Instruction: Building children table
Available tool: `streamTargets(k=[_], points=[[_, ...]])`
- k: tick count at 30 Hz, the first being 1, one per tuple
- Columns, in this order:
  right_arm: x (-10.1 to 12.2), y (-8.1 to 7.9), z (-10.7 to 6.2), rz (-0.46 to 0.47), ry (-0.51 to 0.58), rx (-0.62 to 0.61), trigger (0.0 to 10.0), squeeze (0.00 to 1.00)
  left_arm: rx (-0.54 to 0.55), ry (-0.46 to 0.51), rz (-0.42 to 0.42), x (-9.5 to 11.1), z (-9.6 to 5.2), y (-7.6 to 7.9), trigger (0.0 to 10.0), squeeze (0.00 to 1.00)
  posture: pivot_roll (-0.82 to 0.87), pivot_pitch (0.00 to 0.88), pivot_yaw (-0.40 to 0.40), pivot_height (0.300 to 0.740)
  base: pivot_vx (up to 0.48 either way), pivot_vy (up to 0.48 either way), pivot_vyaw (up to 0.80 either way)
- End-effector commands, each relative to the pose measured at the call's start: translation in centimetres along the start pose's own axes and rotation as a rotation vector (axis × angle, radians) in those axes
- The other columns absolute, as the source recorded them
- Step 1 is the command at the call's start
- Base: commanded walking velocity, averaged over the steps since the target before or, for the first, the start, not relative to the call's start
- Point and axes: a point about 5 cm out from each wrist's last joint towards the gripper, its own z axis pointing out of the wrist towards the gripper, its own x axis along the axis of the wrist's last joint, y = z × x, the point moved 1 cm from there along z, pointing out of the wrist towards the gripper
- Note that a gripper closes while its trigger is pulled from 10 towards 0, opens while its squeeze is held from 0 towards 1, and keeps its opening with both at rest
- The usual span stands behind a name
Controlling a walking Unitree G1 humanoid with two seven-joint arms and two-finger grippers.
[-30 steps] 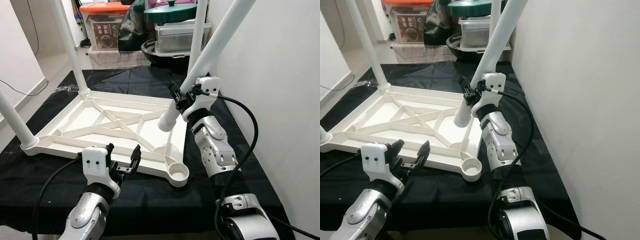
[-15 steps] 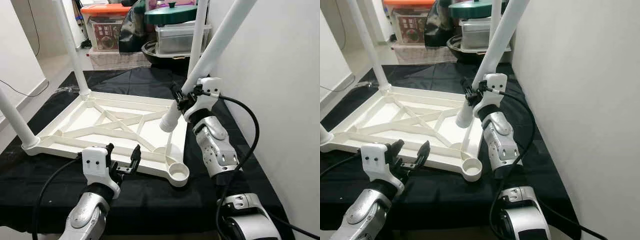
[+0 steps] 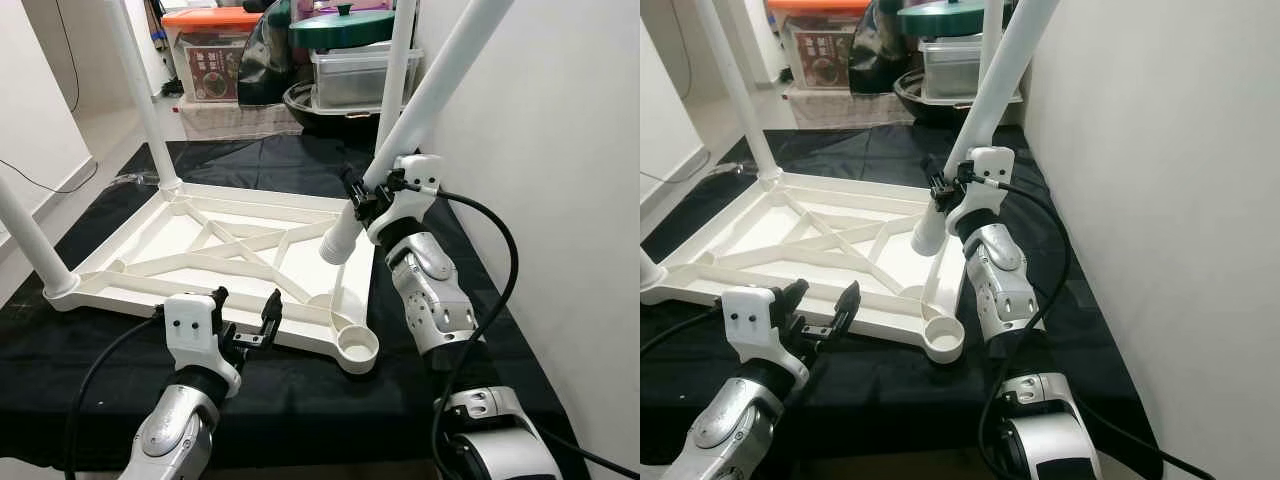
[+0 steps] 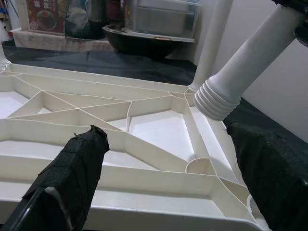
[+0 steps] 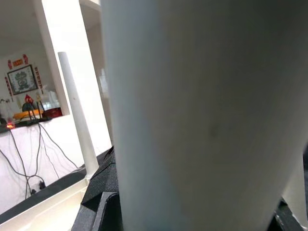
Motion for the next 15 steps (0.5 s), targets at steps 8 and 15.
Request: streamTargets(k=[8, 15], points=[[0.18, -0.22, 0.16, 0.000, 0.007, 0.004, 10.0, 0.00, 0.014, -0.004, 0.006, -0.17, -0.06, -0.28, 10.0, 0.00, 0.00, 0.017, -0.011, 0.740, 0.000, 0.000, 0.00], [0.18, -0.09, 0.16, -0.002, 0.008, 0.002, 10.0, 0.00, 0.013, -0.003, 0.006, -0.21, -0.09, -0.29, 10.0, 0.00, 0.00, 0.013, -0.008, 0.740, 0.000, 0.000, 0.00]])
